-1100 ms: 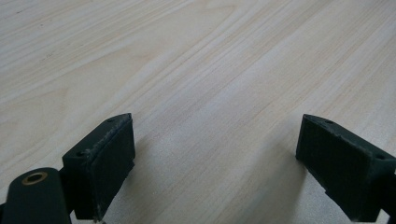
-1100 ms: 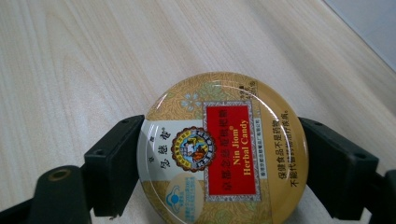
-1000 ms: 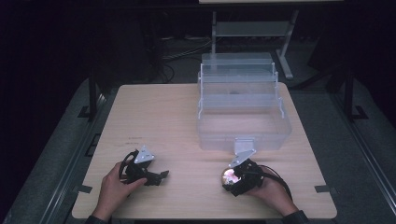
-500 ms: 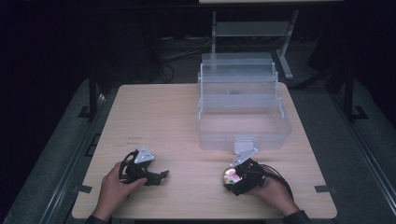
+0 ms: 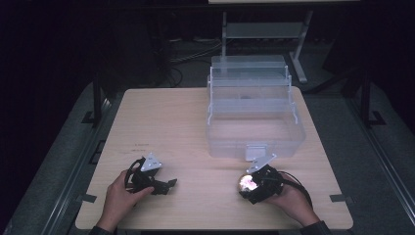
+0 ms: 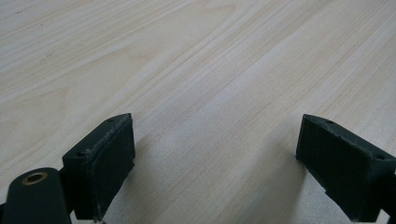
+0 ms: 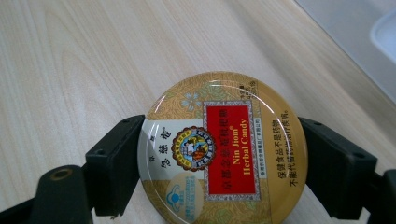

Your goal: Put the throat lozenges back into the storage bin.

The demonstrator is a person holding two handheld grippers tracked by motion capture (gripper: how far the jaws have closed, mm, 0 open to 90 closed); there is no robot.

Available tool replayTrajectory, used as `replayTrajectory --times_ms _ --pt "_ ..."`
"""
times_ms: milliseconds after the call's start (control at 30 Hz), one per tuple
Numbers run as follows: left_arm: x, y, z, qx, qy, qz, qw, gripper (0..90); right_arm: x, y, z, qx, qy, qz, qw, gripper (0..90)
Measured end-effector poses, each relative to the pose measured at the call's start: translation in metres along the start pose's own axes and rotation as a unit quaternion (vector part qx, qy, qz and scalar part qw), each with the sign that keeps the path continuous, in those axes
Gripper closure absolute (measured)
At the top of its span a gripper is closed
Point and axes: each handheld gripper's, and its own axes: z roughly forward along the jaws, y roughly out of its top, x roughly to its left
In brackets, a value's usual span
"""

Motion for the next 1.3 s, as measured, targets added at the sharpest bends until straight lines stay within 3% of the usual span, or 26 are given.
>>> replayTrajectory --times_ms 1300 --pt "0.0 0.0 0.0 -0.001 0.0 0.001 1.0 11.0 -0.017 -0.013 -0.025 -0.002 -0.019 0.02 0.9996 19.4"
